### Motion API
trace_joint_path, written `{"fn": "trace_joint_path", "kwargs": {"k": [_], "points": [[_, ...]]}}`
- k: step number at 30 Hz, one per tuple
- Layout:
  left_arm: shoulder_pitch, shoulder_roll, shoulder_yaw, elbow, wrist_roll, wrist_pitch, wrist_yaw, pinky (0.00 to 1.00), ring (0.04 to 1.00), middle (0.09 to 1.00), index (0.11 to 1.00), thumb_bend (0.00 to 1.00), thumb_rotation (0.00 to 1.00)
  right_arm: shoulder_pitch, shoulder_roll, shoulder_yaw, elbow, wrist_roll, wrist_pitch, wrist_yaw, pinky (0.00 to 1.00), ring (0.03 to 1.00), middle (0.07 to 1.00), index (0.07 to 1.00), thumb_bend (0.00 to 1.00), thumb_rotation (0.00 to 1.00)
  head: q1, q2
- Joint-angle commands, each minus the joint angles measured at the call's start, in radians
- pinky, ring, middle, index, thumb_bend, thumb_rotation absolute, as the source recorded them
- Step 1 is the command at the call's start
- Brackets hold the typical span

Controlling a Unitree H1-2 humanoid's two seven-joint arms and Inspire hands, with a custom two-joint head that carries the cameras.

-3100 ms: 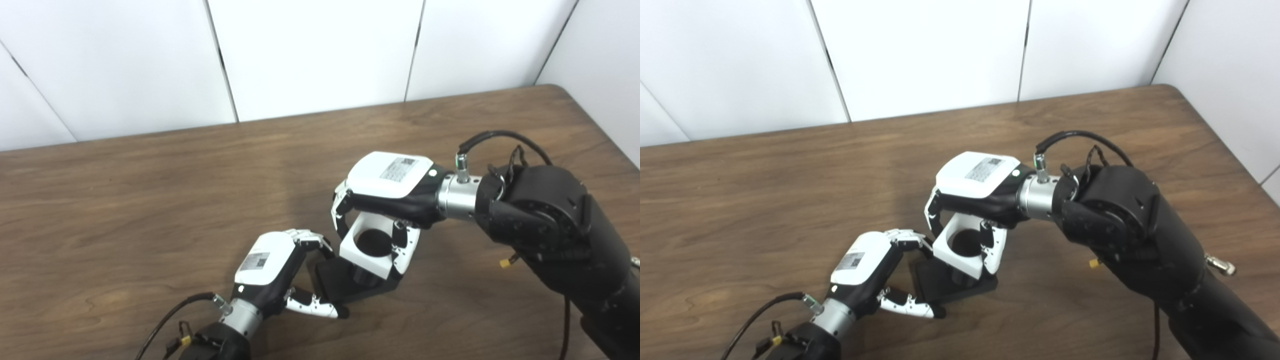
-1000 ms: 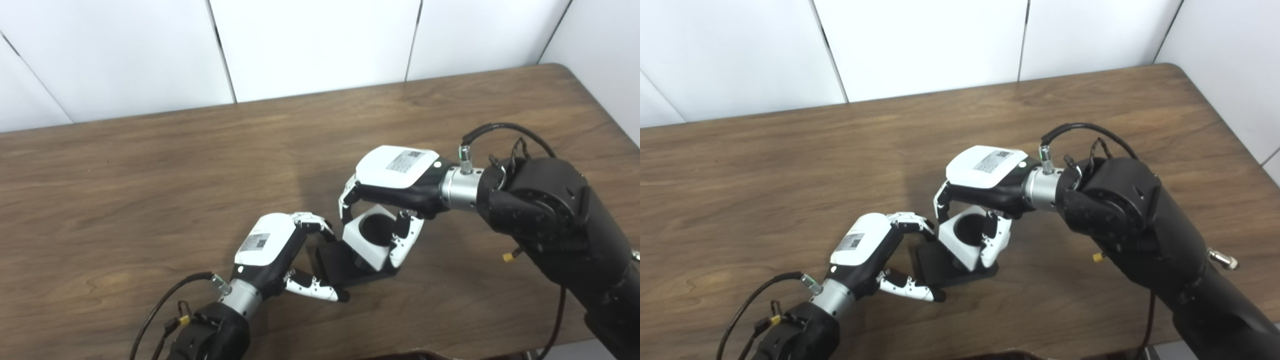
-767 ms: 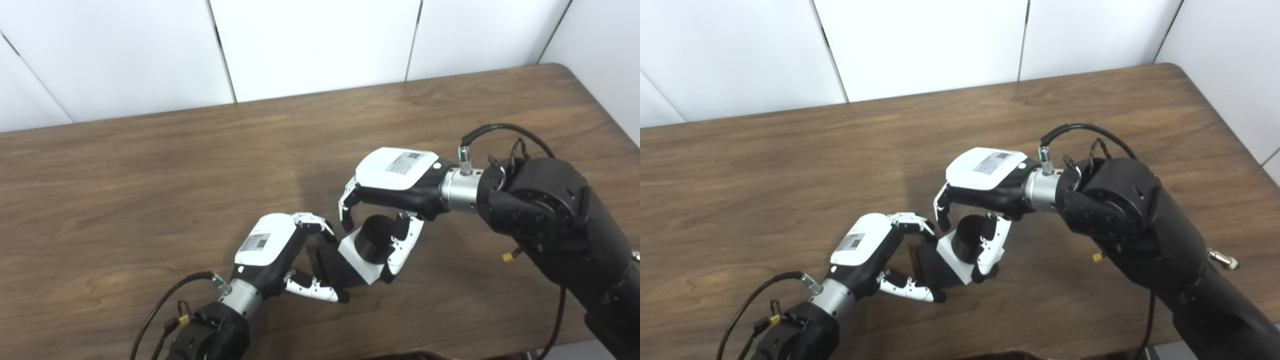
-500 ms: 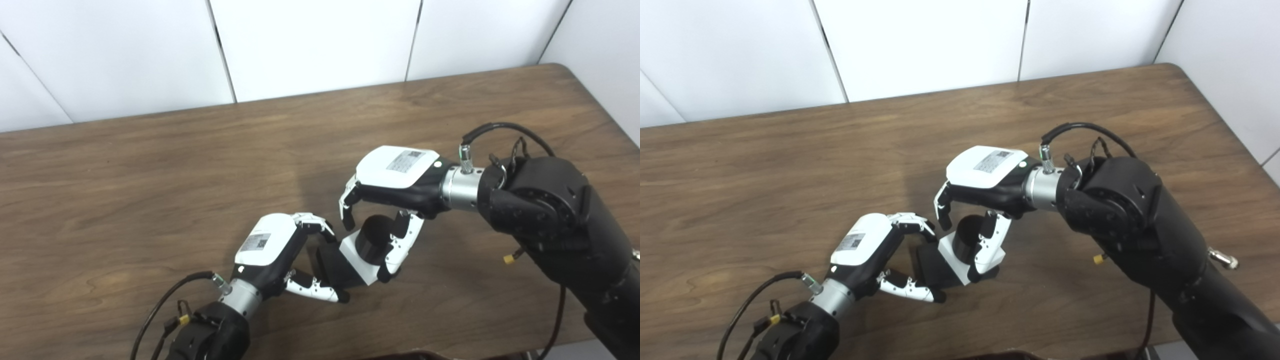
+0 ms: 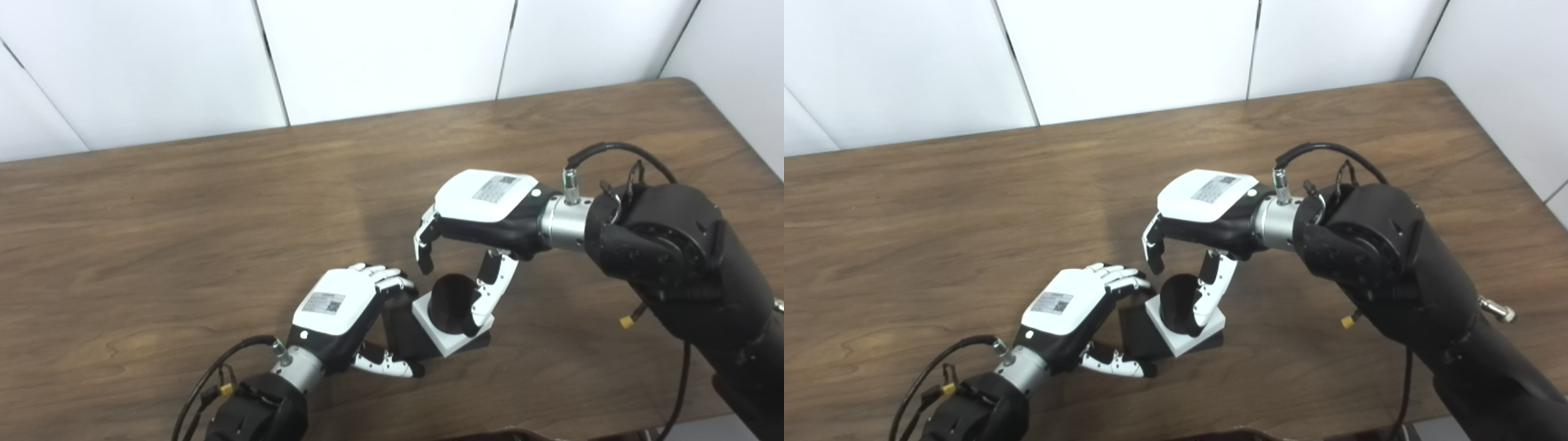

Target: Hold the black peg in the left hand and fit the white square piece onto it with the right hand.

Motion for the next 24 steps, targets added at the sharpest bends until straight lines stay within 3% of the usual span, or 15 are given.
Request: {"fn": "trace_joint_path", "kwargs": {"k": [1,5,14,24], "points": [[0.005,0.016,0.013,0.016,0.048,0.045,-0.056,0.97,0.921,0.915,0.892,0.98,0.58,-0.036,-0.004,-0.025,-0.028,-0.007,0.013,-0.017,0.78,0.833,0.719,0.605,0.98,0.44,0.001,0.001],[0.019,-0.001,0.029,0.014,0.079,0.053,-0.056,0.96,0.922,0.918,0.944,0.98,0.69,-0.032,-0.003,-0.031,-0.031,-0.009,0.023,-0.013,0.79,0.837,0.724,0.6,0.98,0.42,0.005,0.002],[0.036,-0.015,0.071,0.001,0.127,0.061,-0.104,0.97,0.946,0.934,0.967,0.98,0.77,-0.029,0.006,-0.024,-0.031,-0.014,0.031,-0.019,0.79,0.838,0.726,0.59,0.97,0.4,0.031,0.002],[0.04,-0.002,0.18,-0.095,0.034,0.06,-0.178,0.91,0.935,0.929,0.958,1.0,0.78,-0.021,0.014,-0.058,-0.001,0.022,0.058,-0.035,0.78,0.838,0.731,0.615,0.99,0.43,0.068,-0.004]]}}
